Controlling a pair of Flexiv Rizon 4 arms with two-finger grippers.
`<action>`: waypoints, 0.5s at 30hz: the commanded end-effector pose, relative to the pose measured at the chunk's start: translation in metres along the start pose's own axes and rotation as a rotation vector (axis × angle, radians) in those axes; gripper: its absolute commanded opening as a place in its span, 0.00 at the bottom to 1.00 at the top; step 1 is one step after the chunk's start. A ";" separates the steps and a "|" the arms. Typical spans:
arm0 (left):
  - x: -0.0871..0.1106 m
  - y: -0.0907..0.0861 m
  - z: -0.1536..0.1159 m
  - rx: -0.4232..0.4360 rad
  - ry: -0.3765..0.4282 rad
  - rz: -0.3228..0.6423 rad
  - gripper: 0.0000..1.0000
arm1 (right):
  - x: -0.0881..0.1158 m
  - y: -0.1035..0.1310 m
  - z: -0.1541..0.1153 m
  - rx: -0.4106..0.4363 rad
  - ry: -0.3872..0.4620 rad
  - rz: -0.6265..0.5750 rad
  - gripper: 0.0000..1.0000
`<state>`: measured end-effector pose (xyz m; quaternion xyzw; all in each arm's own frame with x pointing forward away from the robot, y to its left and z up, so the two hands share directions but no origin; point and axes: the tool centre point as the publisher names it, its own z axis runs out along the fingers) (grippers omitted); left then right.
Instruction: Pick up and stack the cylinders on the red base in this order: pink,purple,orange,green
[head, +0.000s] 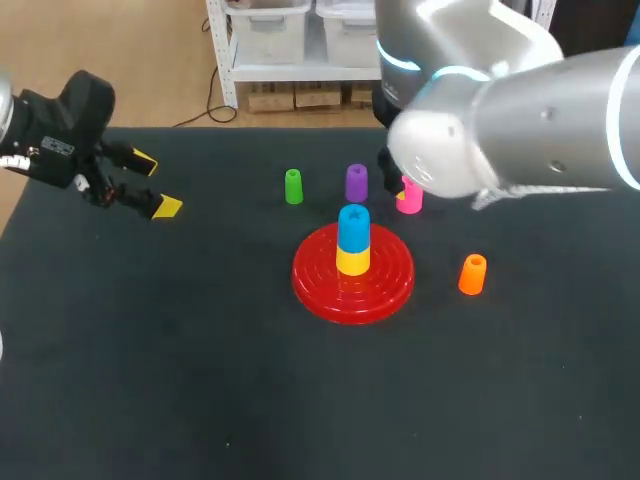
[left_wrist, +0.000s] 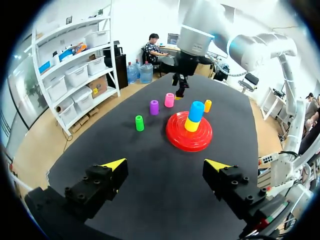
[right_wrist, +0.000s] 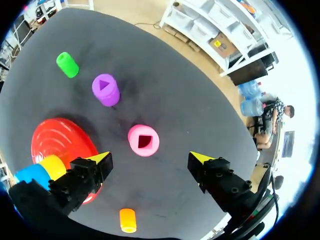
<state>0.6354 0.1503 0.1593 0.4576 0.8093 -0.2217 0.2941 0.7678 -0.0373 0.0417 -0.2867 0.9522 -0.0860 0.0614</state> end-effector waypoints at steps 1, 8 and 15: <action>0.002 0.000 0.000 0.001 -0.007 0.003 1.00 | -0.011 -0.006 0.005 -0.067 0.064 0.027 1.00; 0.002 0.000 0.000 0.001 -0.007 0.003 1.00 | -0.010 -0.006 0.012 -0.101 0.062 0.062 1.00; 0.002 0.000 0.000 0.001 -0.007 0.003 1.00 | -0.007 0.002 0.013 -0.163 -0.003 0.082 1.00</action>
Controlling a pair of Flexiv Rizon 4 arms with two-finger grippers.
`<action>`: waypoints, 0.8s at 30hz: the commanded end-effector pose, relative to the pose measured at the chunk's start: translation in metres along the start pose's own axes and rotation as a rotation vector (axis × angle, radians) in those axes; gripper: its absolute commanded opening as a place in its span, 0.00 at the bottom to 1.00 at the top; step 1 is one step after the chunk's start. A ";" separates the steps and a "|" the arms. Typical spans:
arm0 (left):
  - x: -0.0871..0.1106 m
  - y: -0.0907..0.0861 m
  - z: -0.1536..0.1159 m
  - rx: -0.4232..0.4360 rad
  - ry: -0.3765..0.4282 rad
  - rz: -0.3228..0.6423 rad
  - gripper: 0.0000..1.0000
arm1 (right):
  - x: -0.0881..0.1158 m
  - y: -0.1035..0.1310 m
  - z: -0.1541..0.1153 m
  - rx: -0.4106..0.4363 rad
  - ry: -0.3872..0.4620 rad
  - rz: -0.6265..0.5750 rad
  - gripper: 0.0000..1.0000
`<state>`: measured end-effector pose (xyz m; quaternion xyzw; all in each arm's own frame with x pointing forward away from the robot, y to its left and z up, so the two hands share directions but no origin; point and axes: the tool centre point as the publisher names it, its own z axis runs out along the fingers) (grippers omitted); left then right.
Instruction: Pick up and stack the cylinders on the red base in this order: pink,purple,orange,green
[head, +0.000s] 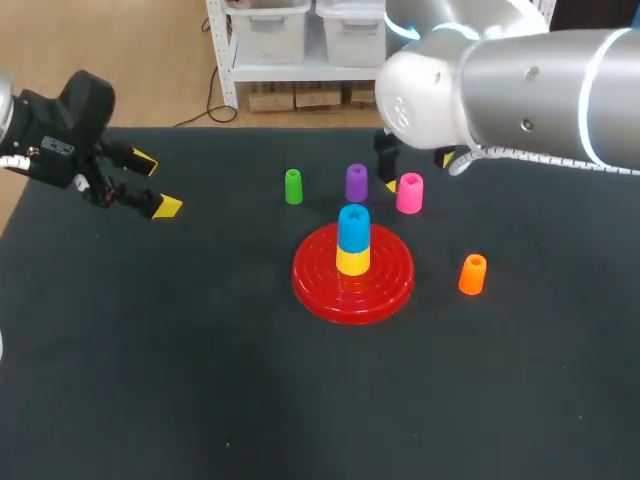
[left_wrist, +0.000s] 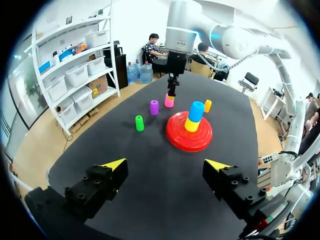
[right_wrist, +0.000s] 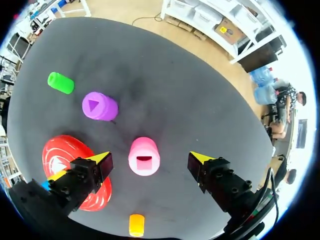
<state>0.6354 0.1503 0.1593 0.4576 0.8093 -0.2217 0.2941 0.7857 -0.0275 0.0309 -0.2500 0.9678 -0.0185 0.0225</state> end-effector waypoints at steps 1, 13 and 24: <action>0.002 0.000 0.000 0.001 -0.007 0.003 1.00 | 0.013 0.002 0.002 -0.025 -0.055 0.002 1.00; 0.002 0.000 0.000 0.001 -0.007 0.003 1.00 | 0.024 0.007 0.006 -0.042 -0.068 0.009 1.00; 0.002 0.000 0.000 0.001 -0.007 0.003 1.00 | 0.015 0.009 0.005 -0.045 -0.074 0.010 0.82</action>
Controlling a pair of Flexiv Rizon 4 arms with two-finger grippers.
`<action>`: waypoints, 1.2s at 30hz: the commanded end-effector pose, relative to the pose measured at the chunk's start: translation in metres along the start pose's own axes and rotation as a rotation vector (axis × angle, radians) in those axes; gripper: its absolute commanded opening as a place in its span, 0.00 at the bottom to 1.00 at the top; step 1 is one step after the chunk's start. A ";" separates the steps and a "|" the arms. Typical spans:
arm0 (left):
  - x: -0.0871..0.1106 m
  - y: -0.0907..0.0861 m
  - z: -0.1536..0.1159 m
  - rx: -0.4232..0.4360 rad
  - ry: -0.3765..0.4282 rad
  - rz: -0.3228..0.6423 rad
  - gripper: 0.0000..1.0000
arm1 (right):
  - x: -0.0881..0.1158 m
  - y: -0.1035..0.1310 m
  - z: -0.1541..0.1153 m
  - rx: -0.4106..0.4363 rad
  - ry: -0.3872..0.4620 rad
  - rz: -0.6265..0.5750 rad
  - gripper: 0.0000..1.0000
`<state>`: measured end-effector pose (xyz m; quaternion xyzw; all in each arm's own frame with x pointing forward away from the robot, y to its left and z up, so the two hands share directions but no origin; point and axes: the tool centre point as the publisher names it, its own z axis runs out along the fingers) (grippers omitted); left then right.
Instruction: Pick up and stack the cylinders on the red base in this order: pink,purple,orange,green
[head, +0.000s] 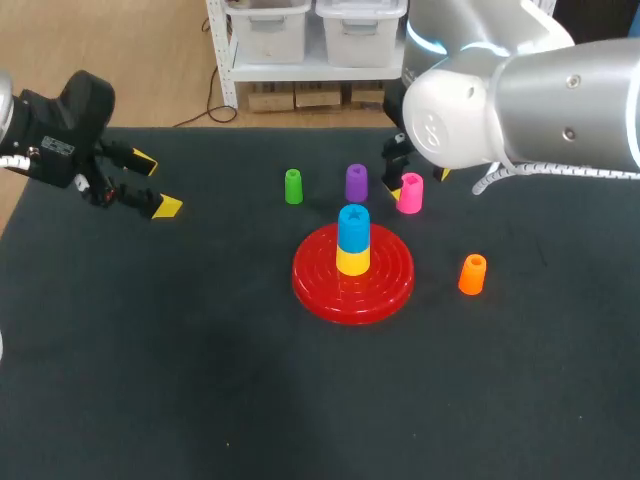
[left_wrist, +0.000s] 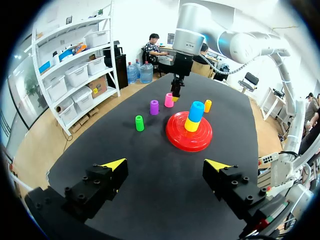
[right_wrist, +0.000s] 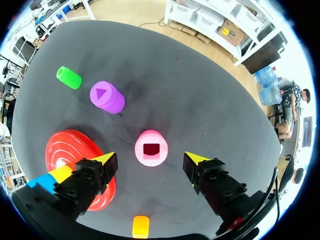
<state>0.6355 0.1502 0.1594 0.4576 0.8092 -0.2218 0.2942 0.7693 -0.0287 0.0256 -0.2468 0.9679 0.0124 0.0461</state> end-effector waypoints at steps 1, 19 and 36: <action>0.002 0.000 0.000 0.001 -0.007 0.003 1.00 | 0.000 0.002 0.000 0.002 -0.015 0.001 0.82; 0.002 0.000 0.000 0.001 -0.007 0.003 1.00 | -0.005 -0.002 0.007 0.008 -0.001 0.014 0.75; 0.002 0.000 0.000 0.001 -0.007 0.003 1.00 | -0.001 -0.004 -0.034 0.058 -0.008 0.029 0.00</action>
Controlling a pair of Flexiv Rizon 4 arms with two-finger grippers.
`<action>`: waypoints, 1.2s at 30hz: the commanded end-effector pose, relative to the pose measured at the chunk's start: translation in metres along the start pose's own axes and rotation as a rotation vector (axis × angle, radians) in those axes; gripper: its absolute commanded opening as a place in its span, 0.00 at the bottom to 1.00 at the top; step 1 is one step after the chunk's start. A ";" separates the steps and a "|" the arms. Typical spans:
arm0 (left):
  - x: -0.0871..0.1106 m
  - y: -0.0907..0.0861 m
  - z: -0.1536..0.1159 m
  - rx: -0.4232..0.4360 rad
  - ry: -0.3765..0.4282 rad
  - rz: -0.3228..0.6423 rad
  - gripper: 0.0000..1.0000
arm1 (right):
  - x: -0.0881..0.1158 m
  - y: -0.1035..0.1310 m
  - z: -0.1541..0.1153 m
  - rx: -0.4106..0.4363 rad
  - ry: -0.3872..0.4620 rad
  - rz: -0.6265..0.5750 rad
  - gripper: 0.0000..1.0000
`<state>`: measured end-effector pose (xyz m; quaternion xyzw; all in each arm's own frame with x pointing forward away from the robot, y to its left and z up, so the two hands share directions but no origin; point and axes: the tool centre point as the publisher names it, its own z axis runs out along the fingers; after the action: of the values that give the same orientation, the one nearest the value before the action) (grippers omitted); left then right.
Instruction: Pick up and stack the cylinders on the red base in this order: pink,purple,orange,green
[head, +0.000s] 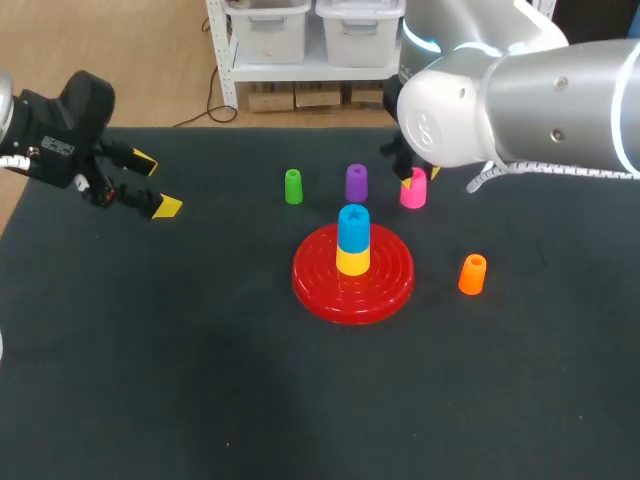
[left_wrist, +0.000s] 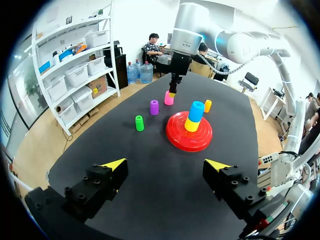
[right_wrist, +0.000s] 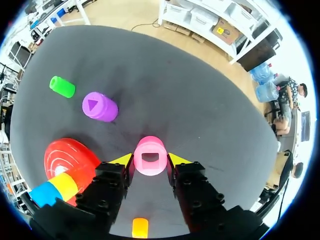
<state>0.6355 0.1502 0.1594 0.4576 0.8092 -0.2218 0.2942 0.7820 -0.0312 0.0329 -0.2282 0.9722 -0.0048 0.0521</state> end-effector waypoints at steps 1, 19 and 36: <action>0.002 0.000 0.000 0.001 -0.006 0.003 1.00 | 0.010 0.004 -0.035 0.027 0.002 -0.021 0.00; 0.002 0.000 0.000 0.001 -0.006 0.003 1.00 | 0.053 0.102 -0.135 -0.026 -0.105 -0.480 0.00; 0.002 0.000 0.000 0.001 -0.006 0.003 1.00 | 0.057 0.133 -0.132 -0.069 -0.021 -0.588 0.00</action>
<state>0.6355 0.1502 0.1594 0.4576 0.8092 -0.2218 0.2942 0.6546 0.0571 0.1537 -0.5016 0.8631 0.0159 0.0561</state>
